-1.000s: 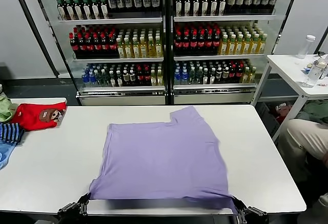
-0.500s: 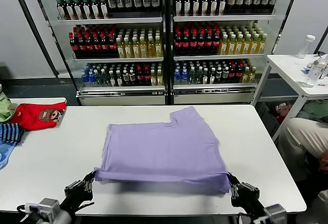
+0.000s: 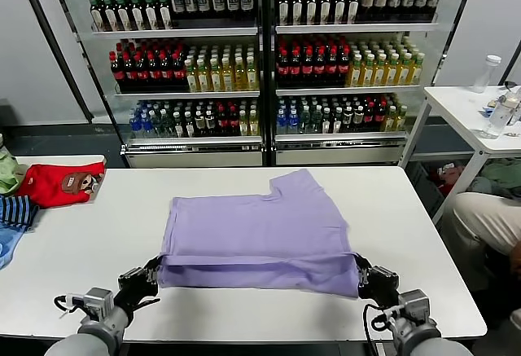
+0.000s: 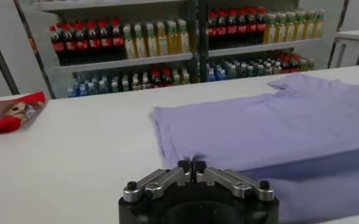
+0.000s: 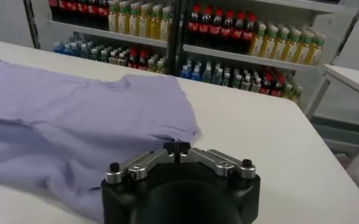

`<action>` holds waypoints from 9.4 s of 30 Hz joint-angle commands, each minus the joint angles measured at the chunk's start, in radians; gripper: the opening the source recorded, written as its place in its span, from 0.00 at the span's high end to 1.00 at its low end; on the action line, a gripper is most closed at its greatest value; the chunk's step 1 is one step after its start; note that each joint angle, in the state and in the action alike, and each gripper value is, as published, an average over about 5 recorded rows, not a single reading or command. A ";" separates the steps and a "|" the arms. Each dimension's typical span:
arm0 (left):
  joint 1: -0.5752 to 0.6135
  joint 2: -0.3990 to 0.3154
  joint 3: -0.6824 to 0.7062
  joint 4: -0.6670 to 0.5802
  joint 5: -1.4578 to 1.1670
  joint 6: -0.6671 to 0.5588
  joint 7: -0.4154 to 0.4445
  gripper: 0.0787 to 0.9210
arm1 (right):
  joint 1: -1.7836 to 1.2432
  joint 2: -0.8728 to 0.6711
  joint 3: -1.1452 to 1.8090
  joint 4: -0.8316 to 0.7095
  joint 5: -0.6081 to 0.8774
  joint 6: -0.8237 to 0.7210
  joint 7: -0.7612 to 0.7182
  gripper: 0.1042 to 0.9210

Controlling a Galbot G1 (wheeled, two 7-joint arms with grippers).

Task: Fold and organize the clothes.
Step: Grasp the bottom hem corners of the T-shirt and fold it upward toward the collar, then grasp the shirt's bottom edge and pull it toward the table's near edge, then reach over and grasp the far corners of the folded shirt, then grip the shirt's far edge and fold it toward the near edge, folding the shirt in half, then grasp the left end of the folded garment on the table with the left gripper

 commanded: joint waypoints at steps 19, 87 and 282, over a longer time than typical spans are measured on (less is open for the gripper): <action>0.095 0.004 -0.099 -0.078 -0.078 0.057 -0.057 0.53 | -0.110 0.016 0.087 0.056 0.023 -0.023 0.021 0.46; 0.005 -0.061 -0.116 -0.131 -0.035 0.110 -0.053 0.57 | 0.076 -0.050 0.167 0.139 0.304 -0.119 0.072 0.43; -0.019 -0.215 -0.030 0.016 -0.077 0.157 -0.161 0.12 | 0.010 0.115 0.010 0.102 0.110 -0.094 0.168 0.12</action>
